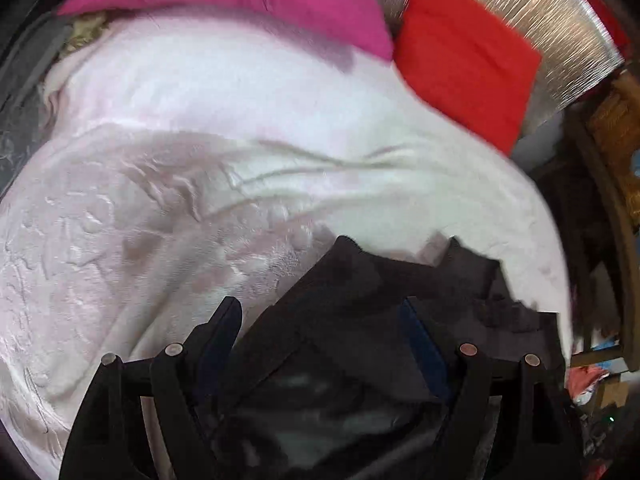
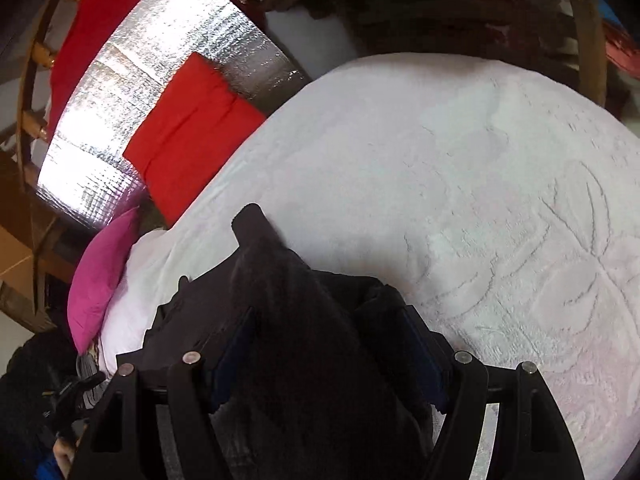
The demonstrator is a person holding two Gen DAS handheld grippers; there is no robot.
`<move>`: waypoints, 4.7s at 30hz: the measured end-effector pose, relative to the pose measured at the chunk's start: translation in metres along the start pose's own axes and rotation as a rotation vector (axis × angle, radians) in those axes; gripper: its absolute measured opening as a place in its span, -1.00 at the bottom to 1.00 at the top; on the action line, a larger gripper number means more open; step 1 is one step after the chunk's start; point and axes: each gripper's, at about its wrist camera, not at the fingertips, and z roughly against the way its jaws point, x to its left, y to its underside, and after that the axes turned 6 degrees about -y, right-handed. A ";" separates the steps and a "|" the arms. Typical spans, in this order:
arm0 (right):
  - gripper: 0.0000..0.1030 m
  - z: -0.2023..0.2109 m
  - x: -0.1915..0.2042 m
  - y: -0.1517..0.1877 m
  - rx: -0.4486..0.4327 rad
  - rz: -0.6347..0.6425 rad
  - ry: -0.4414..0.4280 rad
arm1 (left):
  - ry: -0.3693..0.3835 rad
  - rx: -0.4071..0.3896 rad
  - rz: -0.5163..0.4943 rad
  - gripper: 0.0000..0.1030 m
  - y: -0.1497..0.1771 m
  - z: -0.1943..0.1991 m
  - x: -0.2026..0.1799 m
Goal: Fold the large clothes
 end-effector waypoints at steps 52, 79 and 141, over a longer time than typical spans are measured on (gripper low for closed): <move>0.49 -0.026 -0.011 0.004 0.118 -0.076 0.056 | -0.194 -0.168 -0.113 -0.94 -0.003 -0.001 -0.015; -0.22 -0.007 0.014 0.020 0.217 0.145 0.053 | -0.238 -0.265 0.138 0.38 0.195 0.072 0.081; 0.45 0.087 0.036 0.033 0.029 0.171 -0.014 | -0.421 -0.387 -0.124 0.61 0.193 0.094 0.054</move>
